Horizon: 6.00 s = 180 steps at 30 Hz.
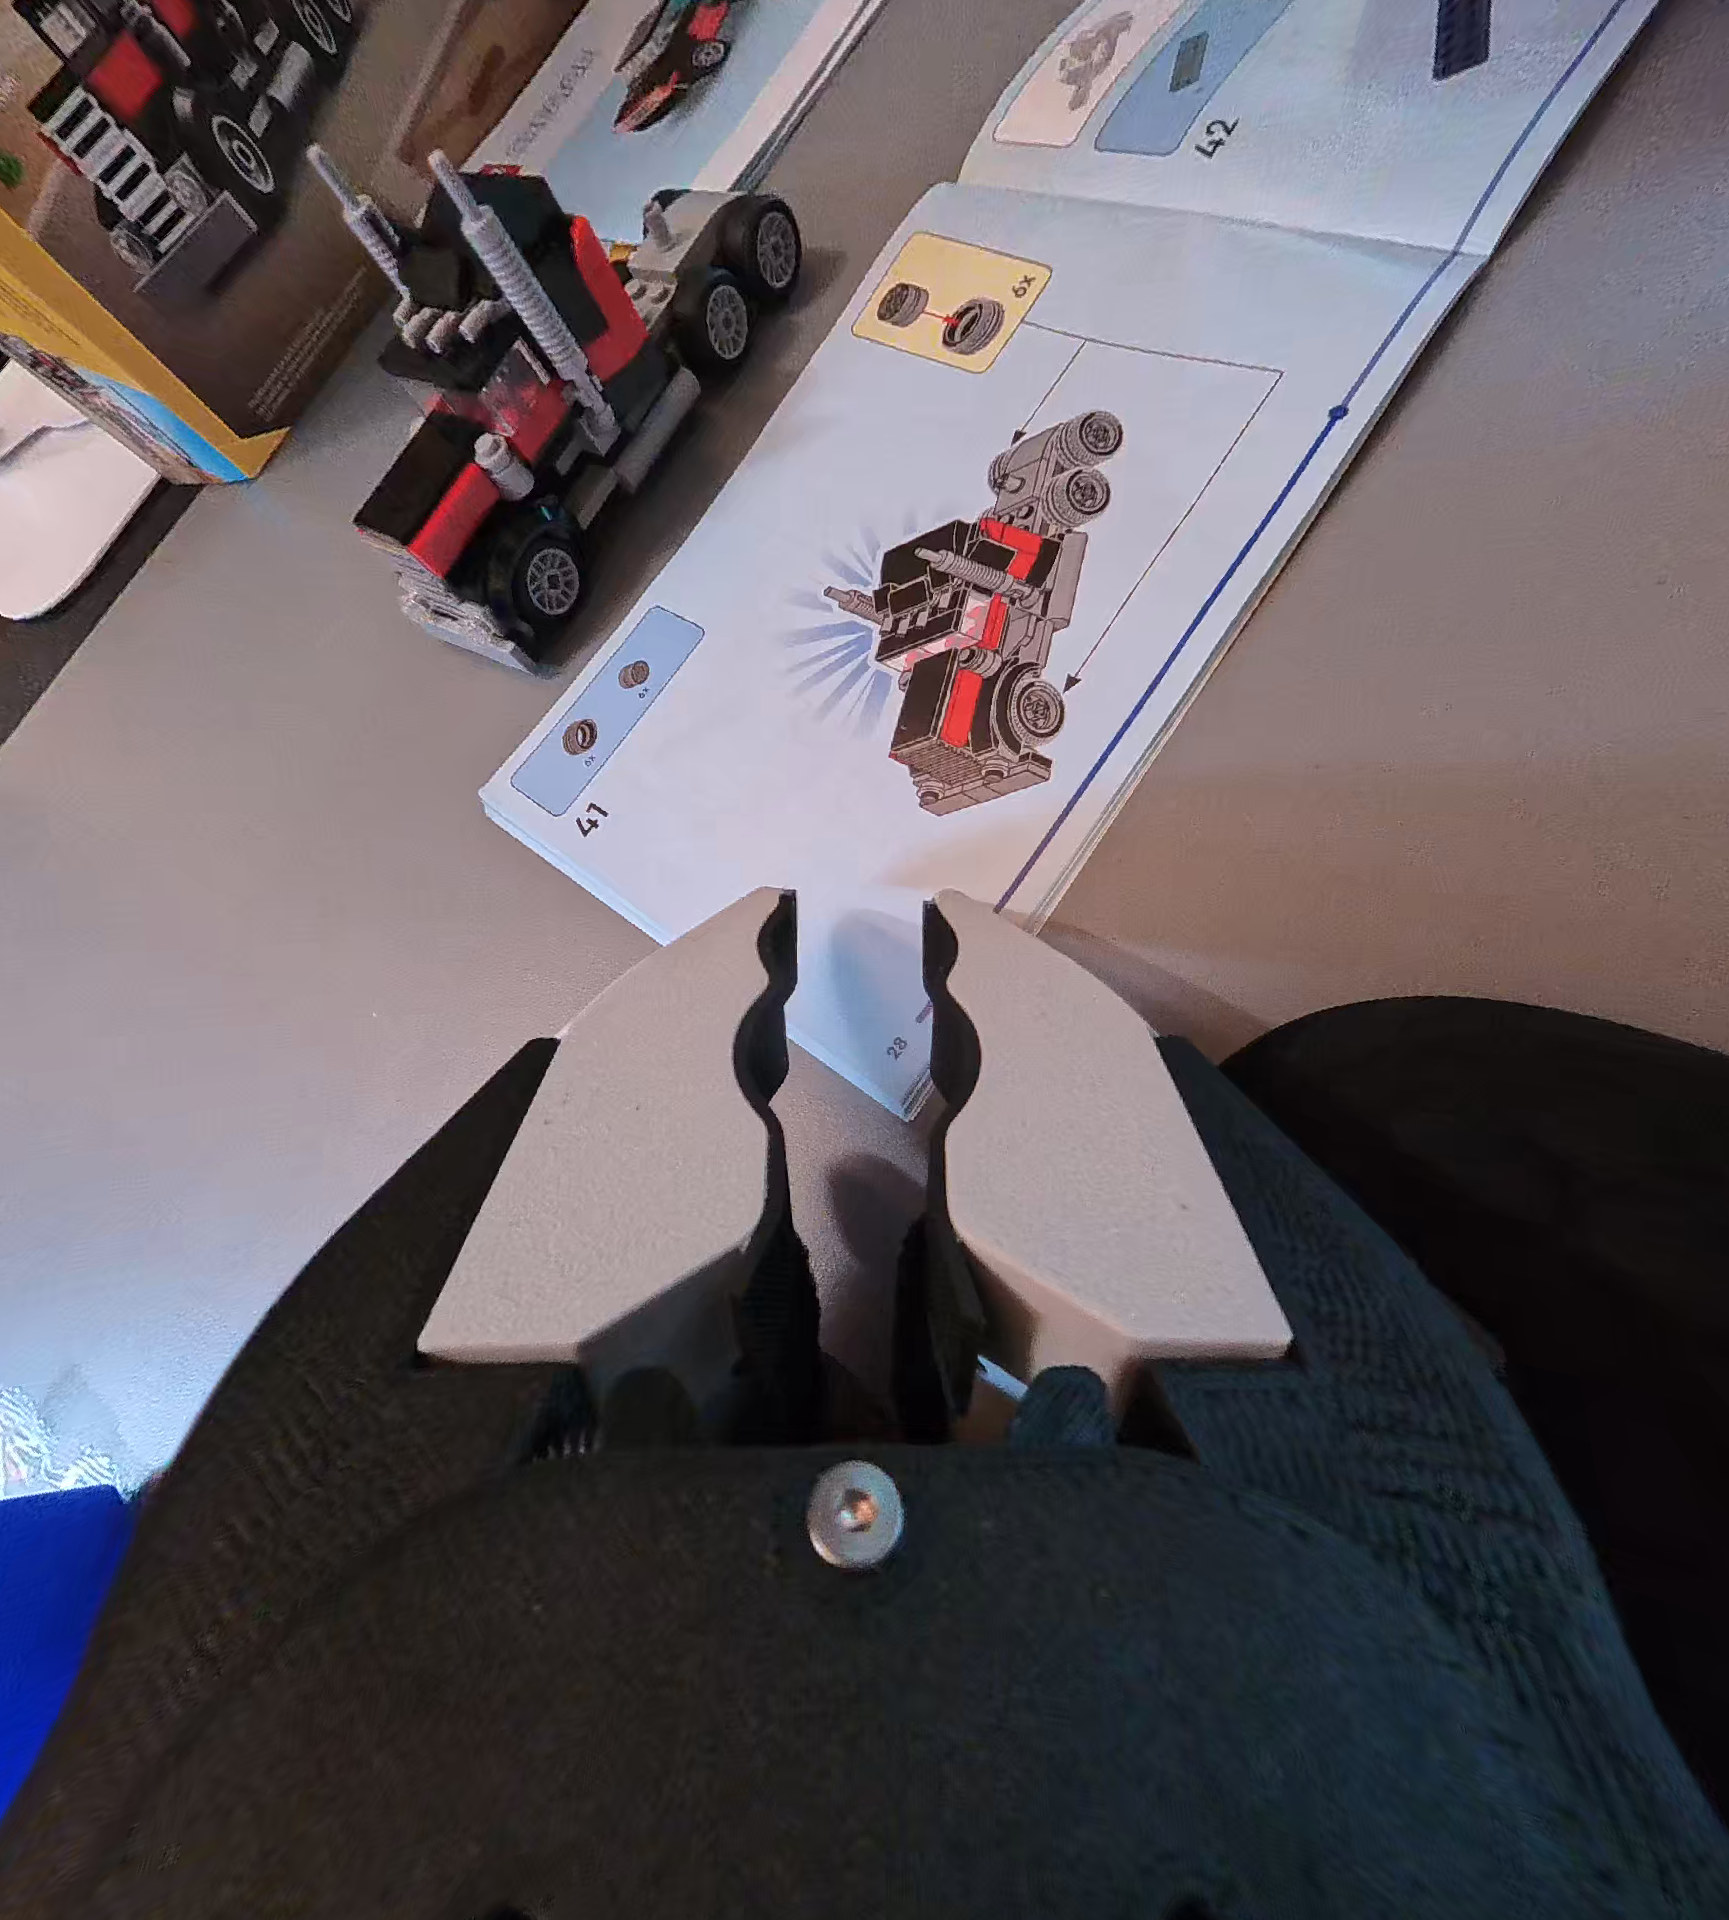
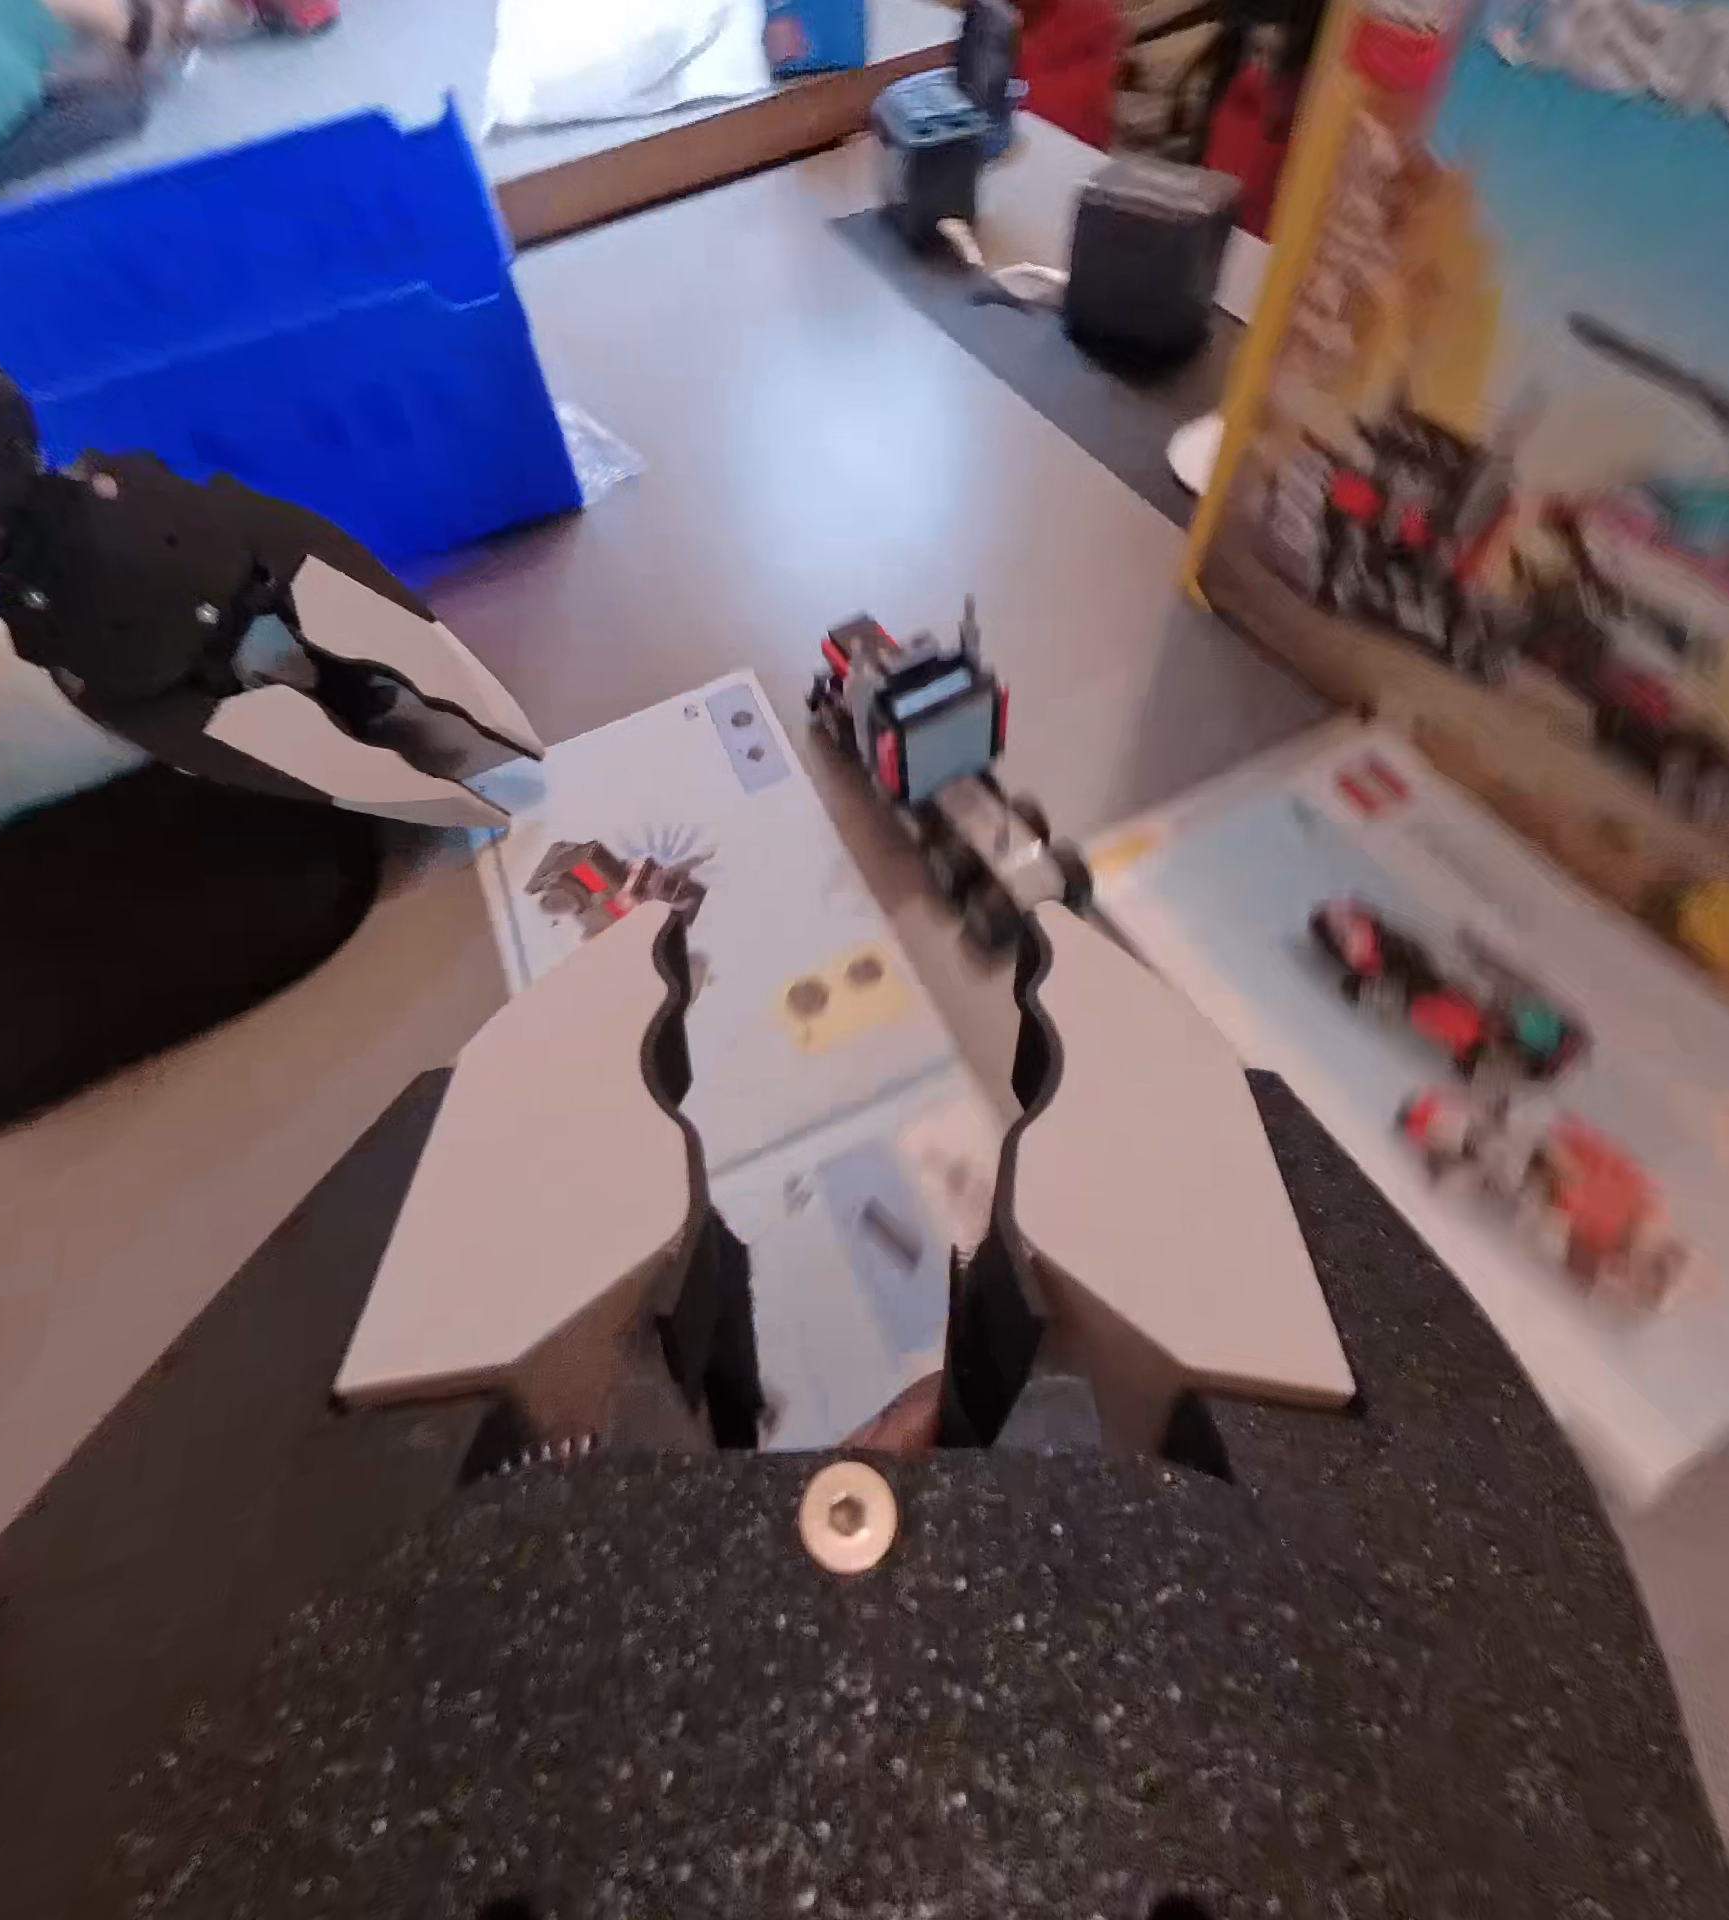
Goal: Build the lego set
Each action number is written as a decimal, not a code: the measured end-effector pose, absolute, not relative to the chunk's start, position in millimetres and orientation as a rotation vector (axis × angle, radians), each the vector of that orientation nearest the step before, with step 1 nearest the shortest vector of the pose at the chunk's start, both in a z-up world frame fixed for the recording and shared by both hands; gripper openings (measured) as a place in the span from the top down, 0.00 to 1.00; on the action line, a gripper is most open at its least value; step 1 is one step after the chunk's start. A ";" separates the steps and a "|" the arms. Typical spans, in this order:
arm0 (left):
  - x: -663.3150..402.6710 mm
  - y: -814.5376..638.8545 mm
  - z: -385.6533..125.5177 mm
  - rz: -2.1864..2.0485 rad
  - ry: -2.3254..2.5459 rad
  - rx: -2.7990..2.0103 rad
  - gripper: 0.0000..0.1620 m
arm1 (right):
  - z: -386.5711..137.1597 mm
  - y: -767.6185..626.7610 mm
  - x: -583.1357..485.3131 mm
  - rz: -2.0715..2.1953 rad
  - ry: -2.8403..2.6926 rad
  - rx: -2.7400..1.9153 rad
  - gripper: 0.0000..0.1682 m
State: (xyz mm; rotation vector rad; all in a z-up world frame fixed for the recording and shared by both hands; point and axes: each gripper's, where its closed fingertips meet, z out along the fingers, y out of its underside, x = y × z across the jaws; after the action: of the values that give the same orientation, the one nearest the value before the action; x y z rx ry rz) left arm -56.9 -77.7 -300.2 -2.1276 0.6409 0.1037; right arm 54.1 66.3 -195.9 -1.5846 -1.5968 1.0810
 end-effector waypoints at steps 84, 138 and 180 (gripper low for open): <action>-209.8 -315.6 -299.3 -0.072 -0.063 -2.933 0.84 | -306.8 54.1 162.9 0.767 -1.653 -1.734 0.83; 26.0 -66.7 -241.3 -0.099 1.126 -2.255 0.90 | -305.7 50.7 176.4 0.754 -1.670 -1.701 0.81; -87.8 -102.9 -171.9 0.040 0.583 -2.210 0.69 | -287.3 83.9 184.7 0.745 -1.381 -1.756 0.81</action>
State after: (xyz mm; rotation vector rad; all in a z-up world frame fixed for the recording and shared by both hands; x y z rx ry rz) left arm -87.8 -102.9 -171.9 -2.2095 0.5830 0.0396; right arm 184.7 83.9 -287.3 -1.7558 -1.3811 0.7449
